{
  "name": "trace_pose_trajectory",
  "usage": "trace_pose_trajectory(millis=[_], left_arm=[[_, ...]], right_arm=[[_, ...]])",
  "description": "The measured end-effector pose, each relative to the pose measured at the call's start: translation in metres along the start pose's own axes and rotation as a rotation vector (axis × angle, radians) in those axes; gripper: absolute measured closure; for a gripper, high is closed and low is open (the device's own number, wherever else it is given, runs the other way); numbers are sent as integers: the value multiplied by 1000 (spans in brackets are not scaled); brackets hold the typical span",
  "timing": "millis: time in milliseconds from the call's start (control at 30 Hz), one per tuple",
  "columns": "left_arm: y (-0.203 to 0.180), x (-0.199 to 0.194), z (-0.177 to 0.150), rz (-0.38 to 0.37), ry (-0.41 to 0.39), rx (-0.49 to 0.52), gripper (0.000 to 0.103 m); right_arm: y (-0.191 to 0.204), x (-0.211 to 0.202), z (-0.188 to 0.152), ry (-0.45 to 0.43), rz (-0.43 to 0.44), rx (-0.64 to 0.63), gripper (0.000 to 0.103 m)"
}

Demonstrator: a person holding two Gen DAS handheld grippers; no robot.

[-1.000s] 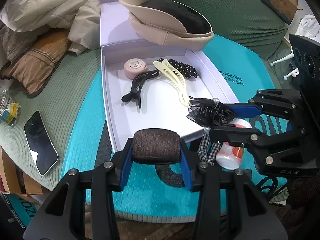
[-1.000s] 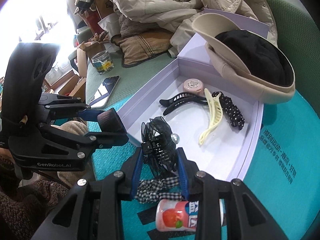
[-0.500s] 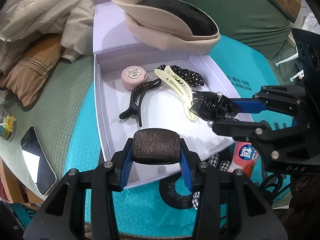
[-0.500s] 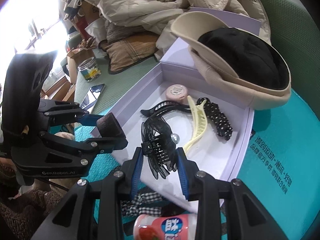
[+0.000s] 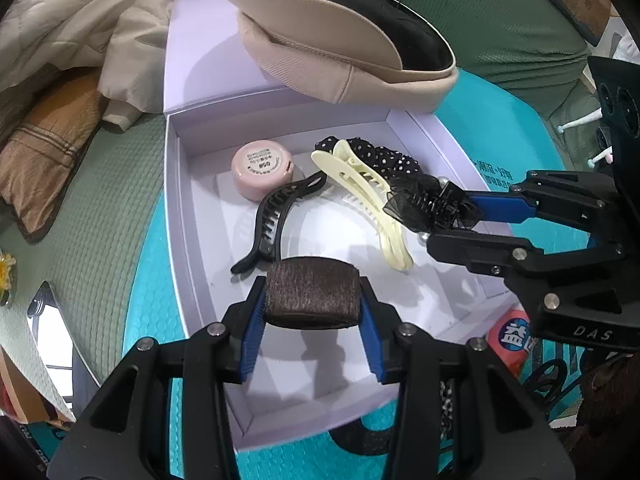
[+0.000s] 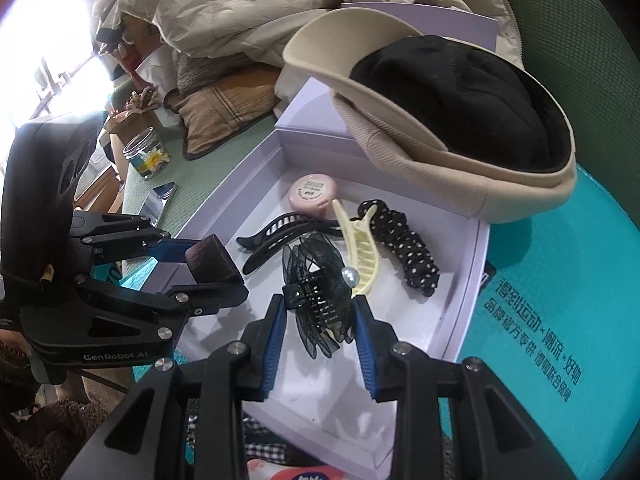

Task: Organize objects
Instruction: 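Lower the flower clip into the box with the right tool while the left holds the hair tie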

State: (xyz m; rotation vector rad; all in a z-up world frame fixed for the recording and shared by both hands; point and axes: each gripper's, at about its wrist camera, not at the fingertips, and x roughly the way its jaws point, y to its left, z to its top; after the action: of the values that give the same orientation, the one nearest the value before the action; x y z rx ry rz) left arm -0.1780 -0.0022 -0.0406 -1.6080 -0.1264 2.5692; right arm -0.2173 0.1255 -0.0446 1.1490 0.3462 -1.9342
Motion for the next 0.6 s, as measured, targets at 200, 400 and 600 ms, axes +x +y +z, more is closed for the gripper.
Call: trace_pose_trajectory(millis=[200,400,600], left_arm=[[4,11,9,-3,4,5,62],[11,20,18,2,2,-9,62],[16,26,25,-6,-2,-24,62]], right_arm=[[-7,5,7,-2,-19,16,70],[-13,10,15,-10,-32,33,70],[-18,16,22,-12,-40,42,70]])
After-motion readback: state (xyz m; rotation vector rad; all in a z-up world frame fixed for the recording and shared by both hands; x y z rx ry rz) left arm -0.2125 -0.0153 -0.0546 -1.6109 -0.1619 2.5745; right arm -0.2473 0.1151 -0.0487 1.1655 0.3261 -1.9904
